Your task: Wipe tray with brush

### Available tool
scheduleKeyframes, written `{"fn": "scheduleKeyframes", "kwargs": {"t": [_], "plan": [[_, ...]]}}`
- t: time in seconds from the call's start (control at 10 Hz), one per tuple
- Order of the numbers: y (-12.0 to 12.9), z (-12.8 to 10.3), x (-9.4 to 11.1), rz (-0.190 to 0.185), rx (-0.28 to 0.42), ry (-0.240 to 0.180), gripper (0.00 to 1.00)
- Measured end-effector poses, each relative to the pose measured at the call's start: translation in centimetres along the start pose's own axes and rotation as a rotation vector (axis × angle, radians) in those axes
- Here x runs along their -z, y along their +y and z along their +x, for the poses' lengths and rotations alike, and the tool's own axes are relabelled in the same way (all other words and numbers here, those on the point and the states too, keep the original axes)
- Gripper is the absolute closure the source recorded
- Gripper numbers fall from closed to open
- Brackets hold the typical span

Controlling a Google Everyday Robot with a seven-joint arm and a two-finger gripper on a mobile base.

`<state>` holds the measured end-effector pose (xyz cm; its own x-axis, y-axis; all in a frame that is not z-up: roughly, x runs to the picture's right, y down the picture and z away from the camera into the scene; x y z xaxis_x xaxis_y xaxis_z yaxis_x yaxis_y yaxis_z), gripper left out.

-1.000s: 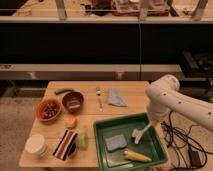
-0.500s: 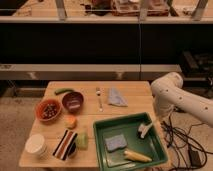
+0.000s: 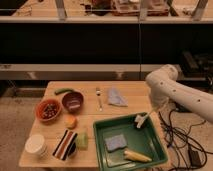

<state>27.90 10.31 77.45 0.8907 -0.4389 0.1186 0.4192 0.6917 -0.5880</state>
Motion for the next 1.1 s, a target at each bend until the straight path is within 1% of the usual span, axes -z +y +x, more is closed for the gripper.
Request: {"fn": "scheduleKeyframes", "kwargs": {"t": [0.1,0.3,0.4,0.5,0.7,0.8,1.1], "plan": [[-0.7,-1.6,0.5,0.017,0.029,-0.010,1.00],[-1.3,-4.4,1.1,0.039,0.082,-0.046,1.00],[-0.4,-5.6,1.3,0.031,0.113,-0.047,1.00],[0.5,-6.2,1.3,0.022,0.123,-0.050,1.00],[2.2,-6.2,1.1,0.005,0.116,-0.049,1.00],[4.0,-5.2,0.9,-0.019,0.101,-0.043,1.00],[7.8,-2.2,0.1,-0.079,0.042,-0.028,1.00]]}}
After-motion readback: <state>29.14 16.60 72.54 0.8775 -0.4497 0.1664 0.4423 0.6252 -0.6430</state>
